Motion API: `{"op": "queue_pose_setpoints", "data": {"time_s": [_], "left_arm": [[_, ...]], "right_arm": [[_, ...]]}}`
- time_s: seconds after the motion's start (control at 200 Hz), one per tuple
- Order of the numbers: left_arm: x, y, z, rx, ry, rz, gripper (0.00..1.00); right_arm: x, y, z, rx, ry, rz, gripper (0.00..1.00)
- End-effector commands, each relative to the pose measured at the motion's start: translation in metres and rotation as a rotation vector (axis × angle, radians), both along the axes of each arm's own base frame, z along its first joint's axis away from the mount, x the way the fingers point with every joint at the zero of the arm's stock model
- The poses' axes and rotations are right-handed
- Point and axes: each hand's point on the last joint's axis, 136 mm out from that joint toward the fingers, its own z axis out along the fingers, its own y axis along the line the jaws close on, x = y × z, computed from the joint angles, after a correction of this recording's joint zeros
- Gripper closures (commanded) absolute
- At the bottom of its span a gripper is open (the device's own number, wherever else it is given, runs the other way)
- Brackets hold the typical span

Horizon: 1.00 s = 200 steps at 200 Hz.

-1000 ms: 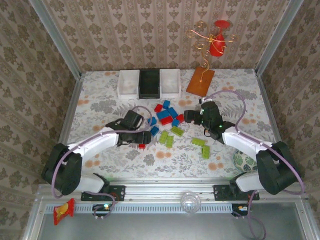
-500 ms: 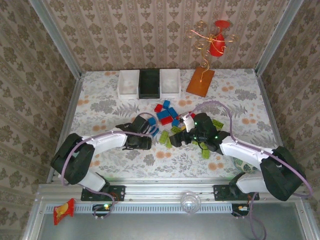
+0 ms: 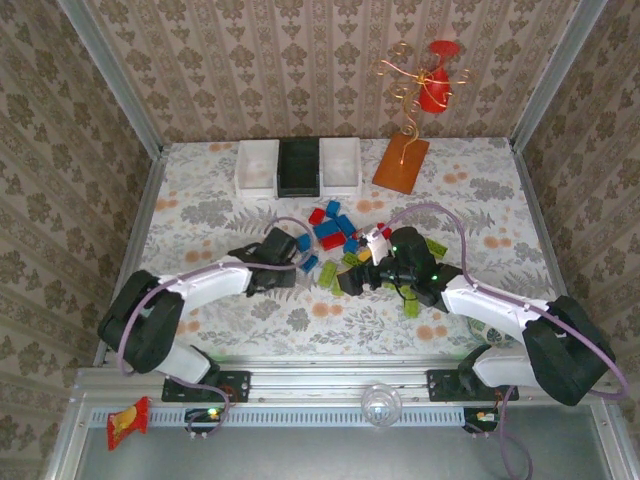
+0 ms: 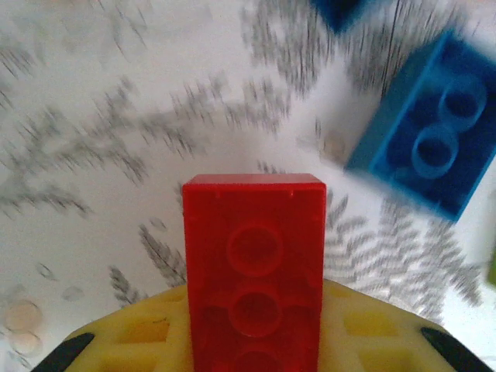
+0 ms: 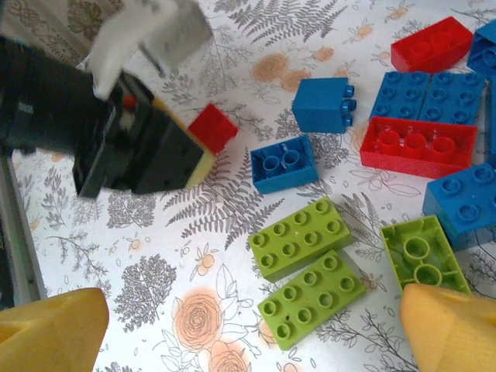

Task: Sort the legos into containers by color
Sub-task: Pick up the lego from the center of the table, then place the lego in the container.

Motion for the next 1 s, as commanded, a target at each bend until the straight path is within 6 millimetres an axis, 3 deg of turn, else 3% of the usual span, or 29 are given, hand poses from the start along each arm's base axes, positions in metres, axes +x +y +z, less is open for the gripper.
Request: {"op": "queue_pose_setpoints", "data": {"time_s": [0.0, 0.1, 0.12, 0.255, 0.445, 0.62, 0.725, 0.855, 0.995], "left_arm": [[0.058, 0.01, 0.064, -0.074, -0.208, 0.048, 0.76], [0.1, 0.026, 0.099, -0.077, -0.307, 0.086, 0.76], [0.112, 0.038, 0.105, -0.072, -0.324, 0.114, 0.76], [0.17, 0.06, 0.125, -0.079, -0.368, 0.166, 0.76], [0.244, 0.064, 0.113, -0.097, -0.344, 0.173, 0.75], [0.299, 0.056, 0.085, -0.07, -0.302, 0.155, 0.73], [0.321, 0.056, 0.074, -0.049, -0.291, 0.158, 0.7], [0.337, 0.059, 0.069, -0.011, -0.285, 0.16, 0.57], [0.33, 0.062, 0.092, -0.011, -0.307, 0.158, 0.4]], "right_arm": [[0.009, 0.013, 0.022, 0.052, -0.064, 0.018, 0.02], [0.017, 0.015, 0.03, 0.073, -0.086, -0.006, 0.02], [0.018, 0.015, 0.031, 0.075, -0.088, -0.011, 0.02], [0.026, 0.015, 0.038, 0.086, -0.098, -0.047, 0.02], [0.034, 0.014, 0.043, 0.097, -0.101, -0.096, 0.01], [0.037, 0.009, 0.039, 0.089, -0.09, -0.135, 0.01], [0.035, 0.004, 0.034, 0.081, -0.08, -0.16, 0.01], [0.033, -0.005, 0.027, 0.054, -0.072, -0.195, 0.01], [0.03, -0.017, 0.024, 0.002, -0.086, -0.226, 0.01]]}}
